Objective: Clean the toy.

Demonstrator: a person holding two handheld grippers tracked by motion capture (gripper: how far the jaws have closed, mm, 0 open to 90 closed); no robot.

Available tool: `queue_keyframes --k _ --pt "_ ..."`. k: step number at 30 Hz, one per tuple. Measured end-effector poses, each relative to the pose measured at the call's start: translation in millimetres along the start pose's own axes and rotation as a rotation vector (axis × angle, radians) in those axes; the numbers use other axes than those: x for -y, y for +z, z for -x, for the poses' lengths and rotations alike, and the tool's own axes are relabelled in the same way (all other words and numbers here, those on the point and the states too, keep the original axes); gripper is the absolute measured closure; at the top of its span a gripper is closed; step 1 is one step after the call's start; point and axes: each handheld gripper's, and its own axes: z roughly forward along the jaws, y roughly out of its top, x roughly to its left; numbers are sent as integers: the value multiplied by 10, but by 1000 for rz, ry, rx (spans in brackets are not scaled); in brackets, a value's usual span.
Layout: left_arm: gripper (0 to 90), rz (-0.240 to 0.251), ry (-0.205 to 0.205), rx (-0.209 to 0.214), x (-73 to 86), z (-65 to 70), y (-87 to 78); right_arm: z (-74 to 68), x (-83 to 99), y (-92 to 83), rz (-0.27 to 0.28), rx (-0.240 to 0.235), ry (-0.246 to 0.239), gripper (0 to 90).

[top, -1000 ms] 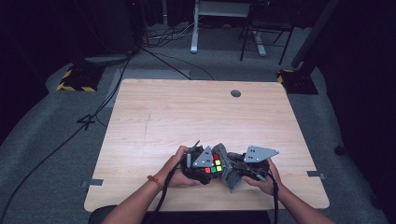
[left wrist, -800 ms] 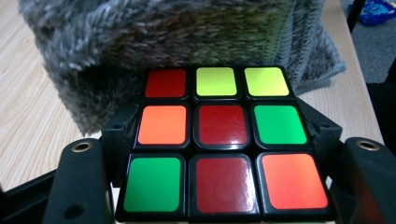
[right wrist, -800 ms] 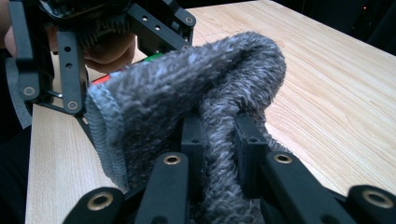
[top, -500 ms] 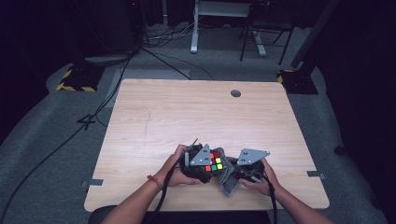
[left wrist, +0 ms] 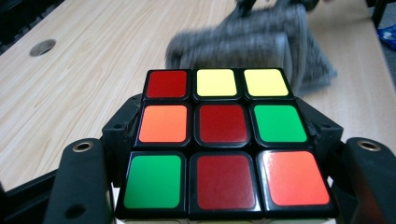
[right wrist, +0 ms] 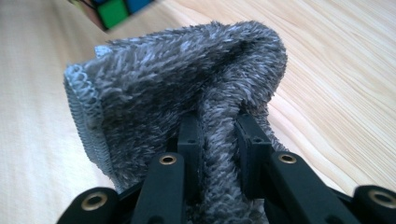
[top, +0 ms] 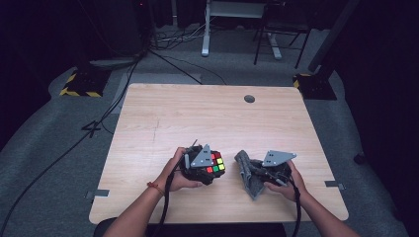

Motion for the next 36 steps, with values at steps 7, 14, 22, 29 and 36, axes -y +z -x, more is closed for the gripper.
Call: queue_keyframes --k 7,14,22,29,36 --pt "330 -47 -75 -12 238 -187 12 220 121 -45 -39 59 47 739" --pt "330 -93 -126 30 450 -255 44 284 190 -20 -75 41 64 717" --pt "328 -134 -121 96 515 -180 166 213 233 97 -111 -27 47 678" --pt "318 -145 -152 119 578 -188 213 194 259 152 -114 -45 61 635" --pt "316 -173 -145 107 582 -168 232 194 266 158 -107 -53 62 571"
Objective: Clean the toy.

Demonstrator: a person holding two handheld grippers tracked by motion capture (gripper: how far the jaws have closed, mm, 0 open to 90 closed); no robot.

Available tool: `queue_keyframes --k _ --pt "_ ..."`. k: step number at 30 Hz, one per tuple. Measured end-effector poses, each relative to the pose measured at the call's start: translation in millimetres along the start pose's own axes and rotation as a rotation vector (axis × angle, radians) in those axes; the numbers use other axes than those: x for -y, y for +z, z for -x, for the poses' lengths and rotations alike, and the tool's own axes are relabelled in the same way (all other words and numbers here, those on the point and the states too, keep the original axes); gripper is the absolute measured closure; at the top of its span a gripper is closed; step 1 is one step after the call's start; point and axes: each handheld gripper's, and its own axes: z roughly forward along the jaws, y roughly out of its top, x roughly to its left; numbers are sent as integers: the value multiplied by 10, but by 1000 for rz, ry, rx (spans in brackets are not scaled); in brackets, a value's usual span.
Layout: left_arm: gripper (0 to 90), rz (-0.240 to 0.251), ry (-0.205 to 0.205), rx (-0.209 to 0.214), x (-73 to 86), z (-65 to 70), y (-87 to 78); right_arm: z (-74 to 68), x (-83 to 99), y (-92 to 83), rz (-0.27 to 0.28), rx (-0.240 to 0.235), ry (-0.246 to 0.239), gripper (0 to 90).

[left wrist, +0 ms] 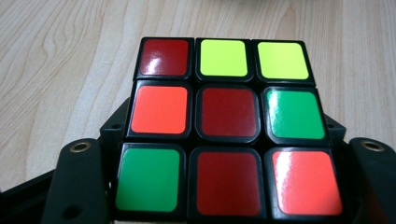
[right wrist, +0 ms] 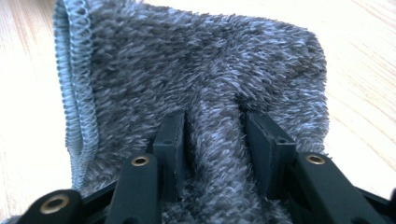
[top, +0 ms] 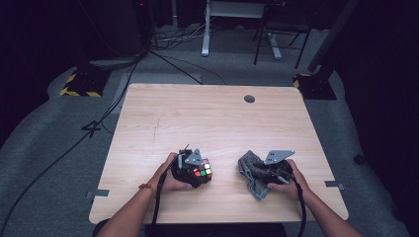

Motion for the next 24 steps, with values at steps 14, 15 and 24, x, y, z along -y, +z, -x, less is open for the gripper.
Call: queue_keyframes --k 14,15,24 --pt "169 -33 2 -90 -34 52 -150 -24 -77 -108 33 23 -13 339" --pt "167 -31 1 -96 -32 59 -171 -31 -87 -123 32 29 -21 331" --pt "156 -16 12 -138 -32 117 -359 -31 -151 -318 38 57 -50 290"
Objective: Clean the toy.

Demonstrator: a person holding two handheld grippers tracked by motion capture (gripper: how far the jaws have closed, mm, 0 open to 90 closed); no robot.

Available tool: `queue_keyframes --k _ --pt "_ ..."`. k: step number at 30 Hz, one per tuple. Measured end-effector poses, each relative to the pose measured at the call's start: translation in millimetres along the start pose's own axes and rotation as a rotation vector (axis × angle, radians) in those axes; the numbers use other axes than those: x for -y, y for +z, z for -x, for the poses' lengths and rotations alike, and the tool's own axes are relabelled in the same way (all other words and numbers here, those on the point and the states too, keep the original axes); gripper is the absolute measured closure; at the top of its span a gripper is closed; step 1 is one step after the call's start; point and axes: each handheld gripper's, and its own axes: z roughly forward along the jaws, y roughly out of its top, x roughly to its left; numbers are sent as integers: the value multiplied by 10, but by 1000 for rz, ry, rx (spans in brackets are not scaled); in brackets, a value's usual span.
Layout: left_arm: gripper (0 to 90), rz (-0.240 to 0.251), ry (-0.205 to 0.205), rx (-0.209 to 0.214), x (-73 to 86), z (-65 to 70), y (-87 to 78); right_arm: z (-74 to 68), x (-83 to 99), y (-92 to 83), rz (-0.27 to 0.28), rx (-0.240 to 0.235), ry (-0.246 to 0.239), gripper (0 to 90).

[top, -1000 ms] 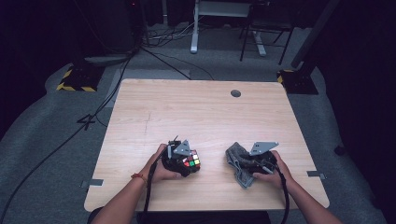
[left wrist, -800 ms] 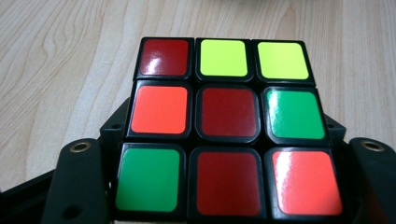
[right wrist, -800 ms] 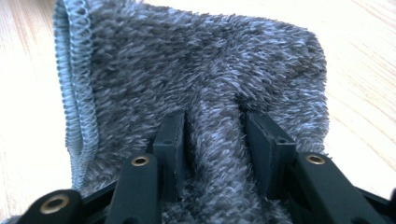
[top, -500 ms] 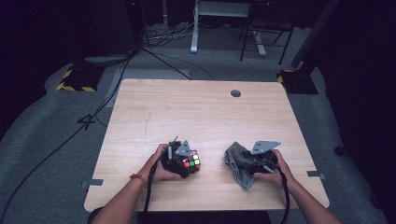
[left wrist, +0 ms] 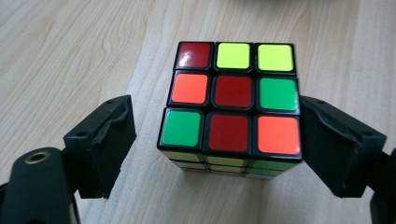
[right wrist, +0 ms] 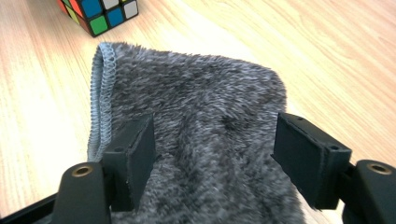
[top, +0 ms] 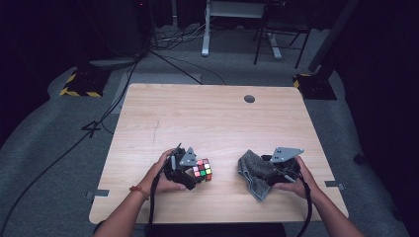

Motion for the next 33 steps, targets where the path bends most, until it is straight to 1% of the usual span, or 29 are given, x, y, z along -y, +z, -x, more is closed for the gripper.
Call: queue_keyframes --k 1,2,5,6,7,8,9,13,15,17,18,21,24,25,28,30,32,33 --pt "156 3 -3 -1 3 0 -23 5 -3 -21 1 -4 -2 284" --pt "156 7 -7 -3 8 0 -46 9 -5 -41 -1 1 -8 284" --pt "156 7 -4 -27 30 2 -119 22 -9 -99 -10 13 -18 274" --pt "157 8 -8 -35 42 4 -142 30 -8 -119 -8 18 -18 273" --pt "157 12 -14 -32 55 3 -163 33 -5 -139 -7 22 -15 273" --pt "157 8 -15 -34 66 6 -186 38 -5 -156 -11 28 -20 272" --pt "157 4 -13 -47 78 14 -203 44 -6 -175 -11 30 -22 271" --pt "158 -7 -7 -70 127 27 -272 65 -10 -234 -6 39 -19 267" --pt "158 -16 -6 -81 150 24 -305 72 20 -257 -21 36 -23 267" --pt "158 -20 -9 -101 179 18 -346 81 63 -276 -39 49 -30 267" --pt "159 -21 -14 -104 192 18 -360 91 94 -296 -35 48 -19 268" --pt "158 -36 -10 -133 256 13 -415 113 167 -347 -30 58 -3 268" --pt "158 -50 -19 -155 348 4 -468 144 268 -399 -41 72 17 271" --pt "159 -49 -28 -162 384 5 -483 152 304 -415 -47 81 23 271" --pt "158 -66 -47 -176 495 -7 -536 187 422 -470 -56 97 40 274" --pt "158 -65 -72 -185 574 -20 -560 216 510 -503 -60 111 54 276" --pt "160 -72 -91 -193 645 -34 -580 248 602 -527 -57 118 89 279" --pt "160 -74 -95 -197 679 -40 -590 264 647 -540 -60 126 95 280"
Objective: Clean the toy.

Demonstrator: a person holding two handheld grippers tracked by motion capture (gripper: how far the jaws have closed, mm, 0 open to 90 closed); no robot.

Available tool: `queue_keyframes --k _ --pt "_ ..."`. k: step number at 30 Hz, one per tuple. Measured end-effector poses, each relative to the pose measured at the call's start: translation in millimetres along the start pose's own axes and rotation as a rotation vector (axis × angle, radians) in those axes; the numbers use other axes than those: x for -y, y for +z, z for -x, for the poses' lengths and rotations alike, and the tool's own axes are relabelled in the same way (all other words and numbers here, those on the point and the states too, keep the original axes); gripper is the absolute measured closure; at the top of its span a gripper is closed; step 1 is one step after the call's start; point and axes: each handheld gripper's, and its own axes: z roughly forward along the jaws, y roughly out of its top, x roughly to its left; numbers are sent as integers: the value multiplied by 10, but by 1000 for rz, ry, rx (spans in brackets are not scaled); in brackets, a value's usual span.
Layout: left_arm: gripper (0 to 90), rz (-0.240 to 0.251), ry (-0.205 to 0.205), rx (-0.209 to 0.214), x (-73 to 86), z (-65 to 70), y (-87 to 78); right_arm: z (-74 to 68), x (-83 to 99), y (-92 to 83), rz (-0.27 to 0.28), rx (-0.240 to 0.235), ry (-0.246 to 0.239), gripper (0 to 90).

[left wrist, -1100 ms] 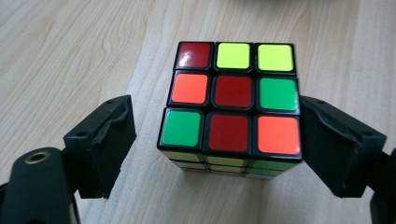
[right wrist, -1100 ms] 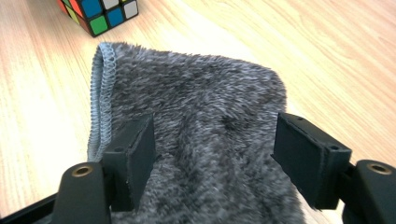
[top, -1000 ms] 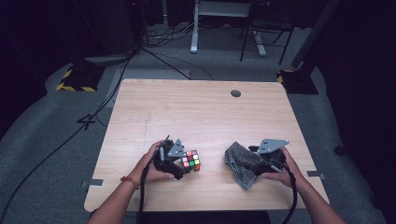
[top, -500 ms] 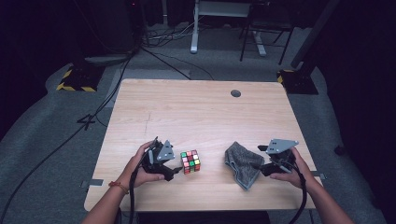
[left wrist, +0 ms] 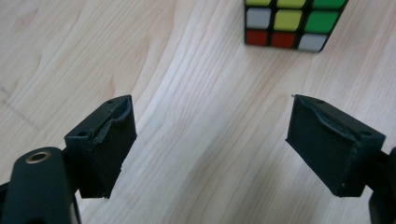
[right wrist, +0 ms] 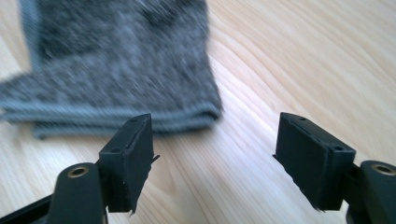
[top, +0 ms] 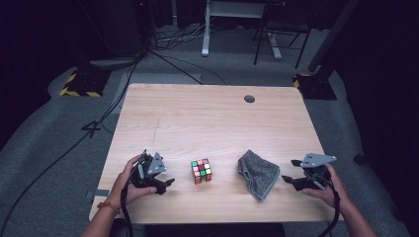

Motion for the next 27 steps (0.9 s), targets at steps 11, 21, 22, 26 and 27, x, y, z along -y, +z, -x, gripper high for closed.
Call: queue_keyframes --k 11,21,22,26,27 --pt "165 -62 -87 -27 336 -156 18 226 496 -33 -21 78 133 274" --pt "161 12 -243 50 547 -230 48 280 699 -57 51 118 265 209" --pt "156 26 -253 48 567 -228 49 279 699 -57 52 117 266 209" --pt "154 40 -255 41 586 -219 49 282 699 -56 49 117 270 206" --pt "153 40 -255 42 586 -220 50 281 699 -56 49 117 270 206"
